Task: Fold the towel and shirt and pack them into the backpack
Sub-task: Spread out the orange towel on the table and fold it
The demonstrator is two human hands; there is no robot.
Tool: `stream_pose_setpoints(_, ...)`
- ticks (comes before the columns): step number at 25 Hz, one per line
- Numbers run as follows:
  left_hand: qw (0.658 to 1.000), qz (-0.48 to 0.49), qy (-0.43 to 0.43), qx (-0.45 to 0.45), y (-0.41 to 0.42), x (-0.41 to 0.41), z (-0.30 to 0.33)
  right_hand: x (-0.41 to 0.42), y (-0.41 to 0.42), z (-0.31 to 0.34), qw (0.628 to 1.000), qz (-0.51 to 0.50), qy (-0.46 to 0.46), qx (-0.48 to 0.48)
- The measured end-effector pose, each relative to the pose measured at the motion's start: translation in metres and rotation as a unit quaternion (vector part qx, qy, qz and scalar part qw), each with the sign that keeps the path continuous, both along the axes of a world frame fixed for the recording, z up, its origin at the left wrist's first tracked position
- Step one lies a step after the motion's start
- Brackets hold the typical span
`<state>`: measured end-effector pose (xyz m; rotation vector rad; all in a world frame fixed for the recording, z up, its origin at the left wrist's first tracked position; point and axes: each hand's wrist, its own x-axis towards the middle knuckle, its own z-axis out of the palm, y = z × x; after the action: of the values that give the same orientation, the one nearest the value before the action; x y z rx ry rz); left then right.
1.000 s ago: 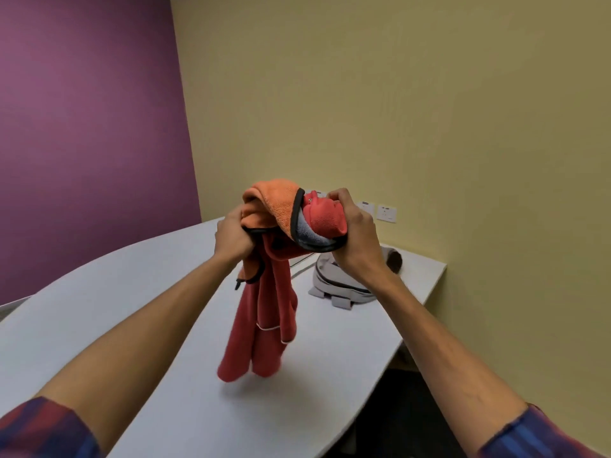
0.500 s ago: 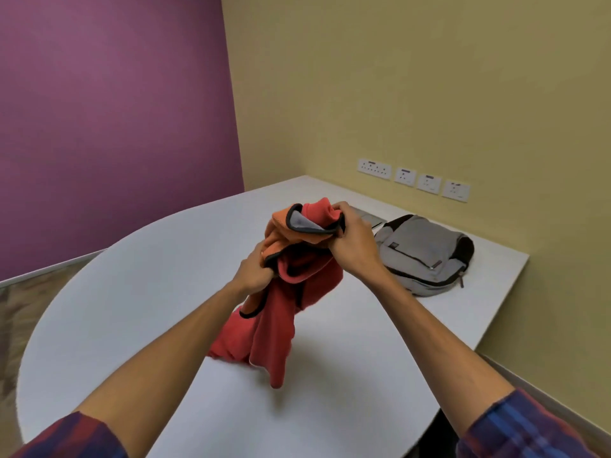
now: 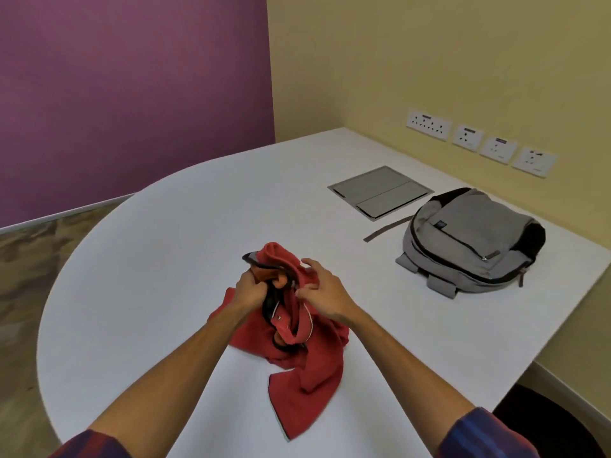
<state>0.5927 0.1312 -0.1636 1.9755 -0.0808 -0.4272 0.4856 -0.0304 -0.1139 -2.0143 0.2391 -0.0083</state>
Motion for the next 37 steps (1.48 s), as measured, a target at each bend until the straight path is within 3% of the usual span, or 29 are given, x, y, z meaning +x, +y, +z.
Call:
stream_pose_setpoints(3,0.998,0.043,0.000,0.052,0.012,0.001,-0.004,0.006,0.009,-0.035,0.994,-0.008,-0.015,-0.108)
stream_pose_setpoints(8,0.989,0.072,-0.020,0.129,0.042,0.011,-0.030,0.005,0.032,-0.115,0.937,0.078,0.141,-0.311)
stream_pose_setpoints(12,0.959,-0.086,-0.160,0.216,0.059,0.015,-0.061,-0.003,0.060,-0.157,0.911,0.098,0.179,-0.359)
stream_pose_setpoints(14,0.917,-0.216,-0.151,0.299,0.064,0.018,-0.082,-0.004,0.066,-0.165,0.905,0.082,0.181,-0.377)
stream_pose_setpoints(16,0.873,-0.325,-0.071,0.357,0.070,0.019,-0.101,-0.003,0.067,-0.163,0.900,0.079,0.185,-0.387)
stream_pose_setpoints(19,0.868,-0.364,-0.026,0.337,0.074,0.025,-0.114,-0.002,0.064,-0.153,0.900,0.073,0.198,-0.381)
stream_pose_setpoints(23,0.884,-0.293,-0.150,0.332,0.066,0.025,-0.101,-0.009,0.070,-0.133,0.933,-0.009,0.146,-0.329)
stream_pose_setpoints(27,0.864,-0.251,-0.269,0.343,0.051,0.001,-0.074,-0.031,0.070,-0.113,0.950,-0.111,0.055,-0.288)
stream_pose_setpoints(31,0.864,-0.296,-0.305,0.270,0.029,-0.027,-0.055,-0.059,0.060,-0.096,0.947,-0.161,0.048,-0.275)
stream_pose_setpoints(37,0.885,-0.269,-0.304,0.228,0.003,-0.057,-0.046,-0.085,0.038,-0.083,0.951,-0.156,0.035,-0.265)
